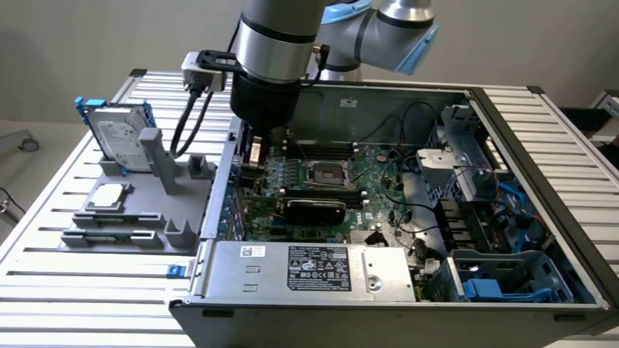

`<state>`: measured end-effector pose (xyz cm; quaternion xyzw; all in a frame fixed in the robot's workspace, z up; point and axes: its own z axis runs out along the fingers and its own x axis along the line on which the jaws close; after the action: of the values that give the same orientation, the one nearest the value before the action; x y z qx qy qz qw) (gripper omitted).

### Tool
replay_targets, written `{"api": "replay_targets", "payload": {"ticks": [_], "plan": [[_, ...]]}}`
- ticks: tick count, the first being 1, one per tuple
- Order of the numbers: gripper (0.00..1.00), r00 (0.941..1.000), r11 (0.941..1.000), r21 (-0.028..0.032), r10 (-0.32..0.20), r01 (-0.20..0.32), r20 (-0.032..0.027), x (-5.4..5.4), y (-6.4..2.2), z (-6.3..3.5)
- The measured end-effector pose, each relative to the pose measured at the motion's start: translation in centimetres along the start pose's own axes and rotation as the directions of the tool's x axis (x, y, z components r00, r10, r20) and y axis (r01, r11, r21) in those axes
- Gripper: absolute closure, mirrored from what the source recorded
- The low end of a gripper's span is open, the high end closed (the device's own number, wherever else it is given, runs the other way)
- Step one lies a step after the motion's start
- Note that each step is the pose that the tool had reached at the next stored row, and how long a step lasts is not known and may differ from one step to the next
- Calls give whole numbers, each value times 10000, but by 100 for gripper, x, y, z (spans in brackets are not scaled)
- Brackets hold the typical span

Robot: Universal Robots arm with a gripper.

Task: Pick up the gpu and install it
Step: 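Insert the gpu into the slot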

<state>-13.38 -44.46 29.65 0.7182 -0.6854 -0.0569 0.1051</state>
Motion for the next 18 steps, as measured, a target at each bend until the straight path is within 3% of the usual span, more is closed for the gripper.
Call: {"api": "replay_targets", "payload": {"ticks": [10,18], "plan": [[89,10000,10000,-3,43,-43,10,3,7,-32],[89,9995,9995,-24,324,-323,70,1,6,-14]]}}
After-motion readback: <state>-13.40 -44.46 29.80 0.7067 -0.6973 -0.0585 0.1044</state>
